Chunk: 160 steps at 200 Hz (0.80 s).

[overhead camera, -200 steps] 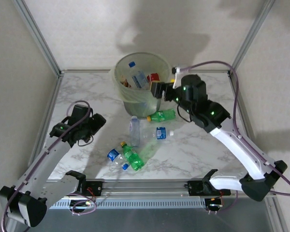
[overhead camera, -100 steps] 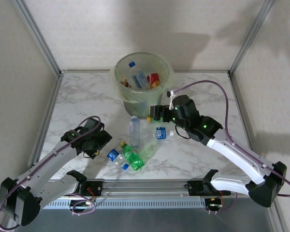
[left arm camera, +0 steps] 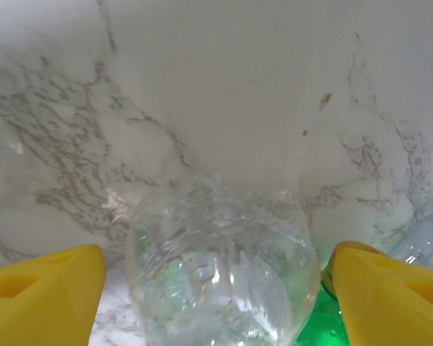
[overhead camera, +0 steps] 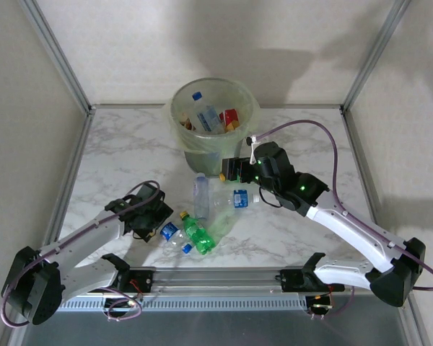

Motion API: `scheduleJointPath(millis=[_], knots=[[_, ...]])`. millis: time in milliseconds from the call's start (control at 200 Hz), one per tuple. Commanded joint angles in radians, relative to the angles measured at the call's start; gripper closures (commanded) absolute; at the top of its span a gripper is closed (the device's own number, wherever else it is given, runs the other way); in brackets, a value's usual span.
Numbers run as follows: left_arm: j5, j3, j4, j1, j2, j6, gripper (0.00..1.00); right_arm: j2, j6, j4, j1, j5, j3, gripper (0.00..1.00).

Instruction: Put the plastic bottles in the bin

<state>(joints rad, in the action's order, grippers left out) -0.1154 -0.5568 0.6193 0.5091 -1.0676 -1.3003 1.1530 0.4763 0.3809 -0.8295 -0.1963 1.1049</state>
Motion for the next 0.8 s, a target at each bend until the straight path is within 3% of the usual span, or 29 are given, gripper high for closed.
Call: scheduleJointPath(millis=[0,275,491,796], knots=[[0.011,0.029,-0.073,0.009,-0.028,-0.041,0.19,0.016,0.018,-0.009,-0.01,0.009,0.006,0.16],[0.023,0.034,-0.109,0.008,-0.082,-0.024,0.25,0.04,0.016,0.024,-0.015,0.003,0.042,0.17],[0.028,0.03,-0.11,0.005,-0.079,-0.007,0.38,0.061,0.019,0.034,-0.016,0.004,0.066,0.17],[0.089,-0.066,-0.038,0.003,-0.036,0.044,0.43,0.082,0.02,0.016,-0.018,0.026,0.094,0.17]])
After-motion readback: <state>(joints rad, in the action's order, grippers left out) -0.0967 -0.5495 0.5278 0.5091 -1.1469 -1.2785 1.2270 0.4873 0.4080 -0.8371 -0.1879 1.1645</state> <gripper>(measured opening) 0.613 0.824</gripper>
